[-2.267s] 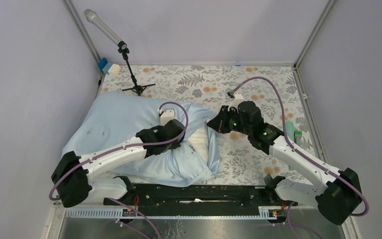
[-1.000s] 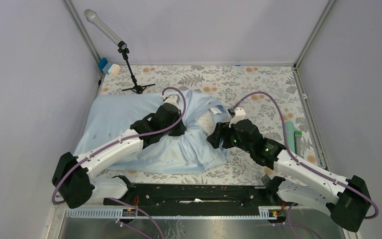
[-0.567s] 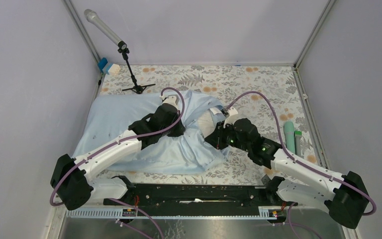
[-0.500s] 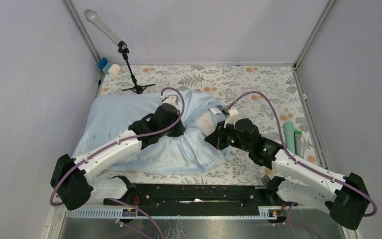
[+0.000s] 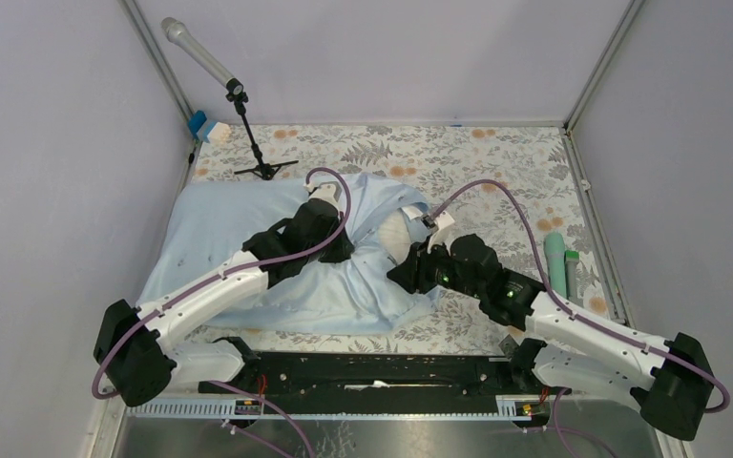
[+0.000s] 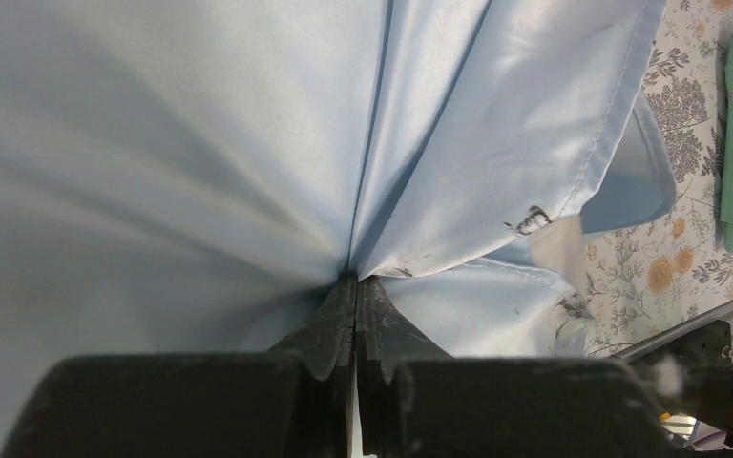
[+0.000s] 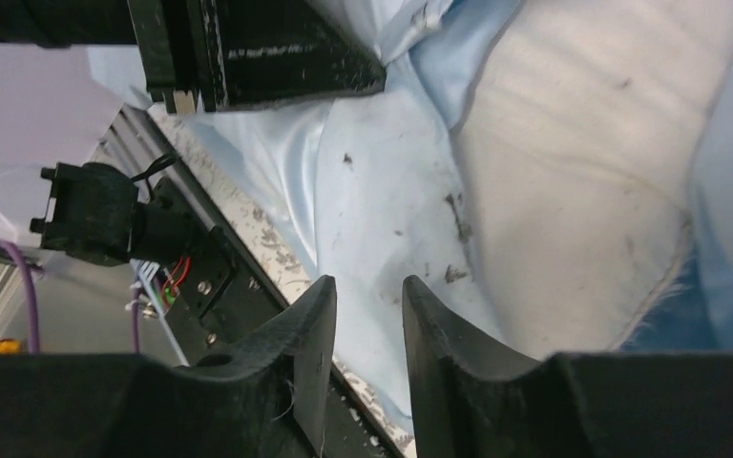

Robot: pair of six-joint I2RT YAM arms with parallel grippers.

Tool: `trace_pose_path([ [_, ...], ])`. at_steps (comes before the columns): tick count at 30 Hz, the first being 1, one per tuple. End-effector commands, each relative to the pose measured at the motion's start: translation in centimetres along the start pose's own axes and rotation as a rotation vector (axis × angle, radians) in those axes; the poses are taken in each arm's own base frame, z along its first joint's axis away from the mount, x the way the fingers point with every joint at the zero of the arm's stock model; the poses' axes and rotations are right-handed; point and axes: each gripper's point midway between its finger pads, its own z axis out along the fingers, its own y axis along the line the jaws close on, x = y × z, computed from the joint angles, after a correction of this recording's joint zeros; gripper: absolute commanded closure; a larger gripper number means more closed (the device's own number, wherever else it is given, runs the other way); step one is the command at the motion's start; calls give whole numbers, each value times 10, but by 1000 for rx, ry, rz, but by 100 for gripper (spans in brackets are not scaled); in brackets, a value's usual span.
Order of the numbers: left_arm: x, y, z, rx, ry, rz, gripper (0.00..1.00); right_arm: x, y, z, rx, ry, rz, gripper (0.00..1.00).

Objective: Put the pillow into the pillowcase

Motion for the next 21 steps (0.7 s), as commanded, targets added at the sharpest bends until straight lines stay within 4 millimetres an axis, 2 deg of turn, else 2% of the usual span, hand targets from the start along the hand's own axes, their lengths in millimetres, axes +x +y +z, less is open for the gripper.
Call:
trace_pose_path([
  [1, 2, 0, -10, -4, 9, 1, 100, -38, -3, -1, 72, -101, -121, 58],
  [6, 2, 1, -10, -5, 8, -1, 100, -31, -13, 16, 101, -50, -168, 49],
  [10, 3, 2, -12, -4, 7, -3, 100, -29, -22, 20, 134, -47, -193, 44],
  [21, 3, 3, -14, -1, 1, -8, 100, -22, -29, 24, 154, -28, -200, 42],
])
